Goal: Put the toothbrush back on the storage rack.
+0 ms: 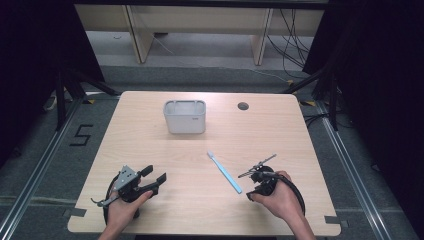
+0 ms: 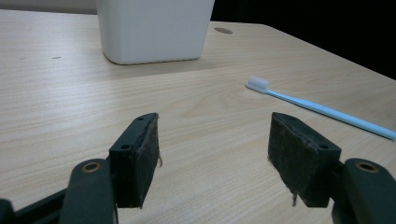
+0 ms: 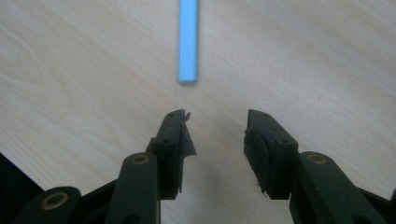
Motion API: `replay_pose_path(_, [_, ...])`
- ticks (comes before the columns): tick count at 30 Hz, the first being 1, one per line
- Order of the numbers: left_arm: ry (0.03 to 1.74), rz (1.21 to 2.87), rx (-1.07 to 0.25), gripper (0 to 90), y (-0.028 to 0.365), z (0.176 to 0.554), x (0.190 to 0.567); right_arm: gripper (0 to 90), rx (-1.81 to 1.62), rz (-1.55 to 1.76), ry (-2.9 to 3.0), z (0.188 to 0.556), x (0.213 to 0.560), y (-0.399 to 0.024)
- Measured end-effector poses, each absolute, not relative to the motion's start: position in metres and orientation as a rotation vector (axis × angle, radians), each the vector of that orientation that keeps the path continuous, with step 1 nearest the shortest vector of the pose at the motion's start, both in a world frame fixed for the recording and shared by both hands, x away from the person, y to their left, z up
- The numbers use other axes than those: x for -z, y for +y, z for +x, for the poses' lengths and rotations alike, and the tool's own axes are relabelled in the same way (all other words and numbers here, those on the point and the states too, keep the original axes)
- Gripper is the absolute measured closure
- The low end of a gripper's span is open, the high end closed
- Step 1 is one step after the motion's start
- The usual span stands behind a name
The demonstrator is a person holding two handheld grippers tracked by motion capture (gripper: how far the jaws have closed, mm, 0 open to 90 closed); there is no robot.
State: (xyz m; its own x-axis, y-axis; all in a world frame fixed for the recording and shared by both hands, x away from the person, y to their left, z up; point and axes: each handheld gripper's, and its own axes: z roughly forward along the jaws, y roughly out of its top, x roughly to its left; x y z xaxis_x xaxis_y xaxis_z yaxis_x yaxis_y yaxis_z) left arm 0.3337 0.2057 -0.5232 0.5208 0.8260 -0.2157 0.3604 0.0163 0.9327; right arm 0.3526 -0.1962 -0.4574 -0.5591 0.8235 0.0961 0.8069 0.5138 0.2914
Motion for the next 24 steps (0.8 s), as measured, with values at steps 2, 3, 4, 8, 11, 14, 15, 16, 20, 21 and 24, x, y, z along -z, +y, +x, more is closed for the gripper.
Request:
replay_pose_path(2, [1.048, 1.582, -0.491, 33.1, 0.206, 0.334, 0.523, 58.7, -0.406, 1.492, 2.696, 0.352, 0.456, -0.195])
replay_pose_path(3, [1.048, 1.581, -0.490, 33.1, 0.206, 0.334, 0.523, 58.8, -0.420, 1.435, 2.720, 0.353, 0.457, -0.195])
replay_pose_path(4, [1.048, 1.582, -0.490, 33.1, 0.206, 0.334, 0.523, 59.0, -0.414, 1.437, 2.721, 0.352, 0.457, -0.195])
replay_pose_path(8, [1.045, 1.583, -0.490, 33.1, 0.206, 0.334, 0.523, 59.2, -0.374, 1.408, 2.768, 0.353, 0.455, -0.192])
replay_pose_path(11, [1.044, 1.583, -0.489, 33.1, 0.206, 0.334, 0.523, 59.3, -0.338, 1.391, 2.802, 0.354, 0.455, -0.191])
replay_pose_path(14, [1.041, 1.581, -0.488, 33.1, 0.205, 0.334, 0.523, 59.4, -0.279, 1.380, 2.837, 0.356, 0.453, -0.188])
replay_pose_path(15, [1.041, 1.581, -0.488, 33.1, 0.205, 0.334, 0.523, 59.4, -0.270, 1.403, 2.832, 0.356, 0.453, -0.187])
replay_pose_path(16, [1.041, 1.582, -0.488, 33.1, 0.205, 0.334, 0.523, 59.4, -0.252, 1.390, 2.842, 0.357, 0.452, -0.186])
replay_pose_path(20, [1.040, 1.580, -0.488, 33.1, 0.205, 0.334, 0.523, 59.5, -0.222, 1.361, 2.865, 0.362, 0.453, -0.184])
replay_pose_path(21, [1.040, 1.580, -0.488, 33.1, 0.205, 0.334, 0.523, 59.5, -0.210, 1.415, 2.862, 0.362, 0.451, -0.181])
replay_pose_path(24, [1.039, 1.581, -0.489, 33.1, 0.205, 0.334, 0.523, 59.5, -0.203, 1.381, 2.879, 0.366, 0.453, -0.179])
